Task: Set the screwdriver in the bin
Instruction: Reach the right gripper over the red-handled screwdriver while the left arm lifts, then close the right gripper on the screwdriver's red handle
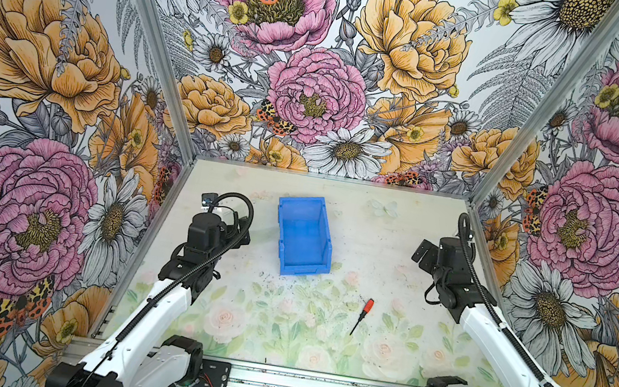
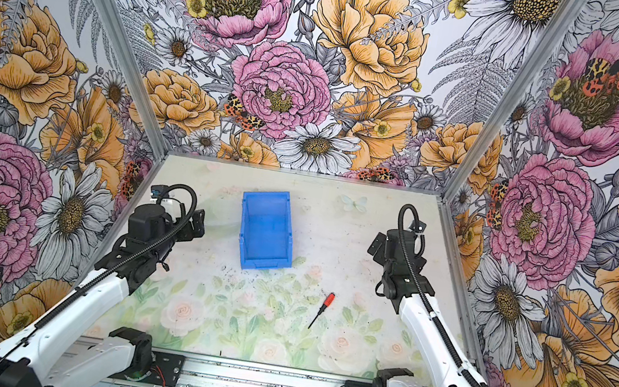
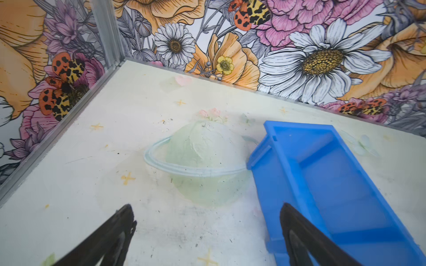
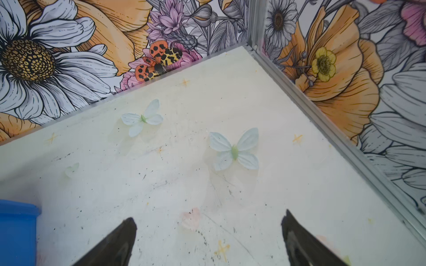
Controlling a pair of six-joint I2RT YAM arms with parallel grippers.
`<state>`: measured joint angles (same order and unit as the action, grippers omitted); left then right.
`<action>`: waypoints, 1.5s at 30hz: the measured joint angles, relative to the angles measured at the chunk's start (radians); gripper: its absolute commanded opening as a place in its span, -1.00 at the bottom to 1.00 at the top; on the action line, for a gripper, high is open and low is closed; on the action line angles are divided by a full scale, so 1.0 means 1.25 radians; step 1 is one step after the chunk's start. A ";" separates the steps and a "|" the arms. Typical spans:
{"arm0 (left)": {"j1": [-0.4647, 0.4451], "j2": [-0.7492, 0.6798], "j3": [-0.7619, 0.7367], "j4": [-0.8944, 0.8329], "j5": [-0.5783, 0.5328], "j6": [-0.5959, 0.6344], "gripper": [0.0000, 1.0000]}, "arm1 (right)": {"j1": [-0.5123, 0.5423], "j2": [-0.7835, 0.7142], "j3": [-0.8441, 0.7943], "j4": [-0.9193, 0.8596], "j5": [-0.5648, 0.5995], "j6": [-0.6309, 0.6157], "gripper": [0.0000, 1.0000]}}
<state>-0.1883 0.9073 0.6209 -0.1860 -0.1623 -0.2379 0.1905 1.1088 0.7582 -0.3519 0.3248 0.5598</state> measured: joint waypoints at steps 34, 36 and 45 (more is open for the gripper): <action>-0.485 -0.052 0.027 -0.167 0.154 0.086 0.97 | 0.364 0.242 0.005 -0.236 -0.149 0.342 0.88; -0.490 -0.045 0.027 -0.171 0.144 0.089 0.97 | 0.368 0.261 0.005 -0.236 -0.152 0.342 0.83; -0.492 -0.042 0.027 -0.178 0.130 0.092 0.97 | 0.371 0.290 0.005 -0.220 -0.153 0.331 0.46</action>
<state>-0.8032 0.8555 0.6544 -0.4080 0.0002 -0.1226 0.6544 1.4715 0.7647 -0.6270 0.1333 0.9737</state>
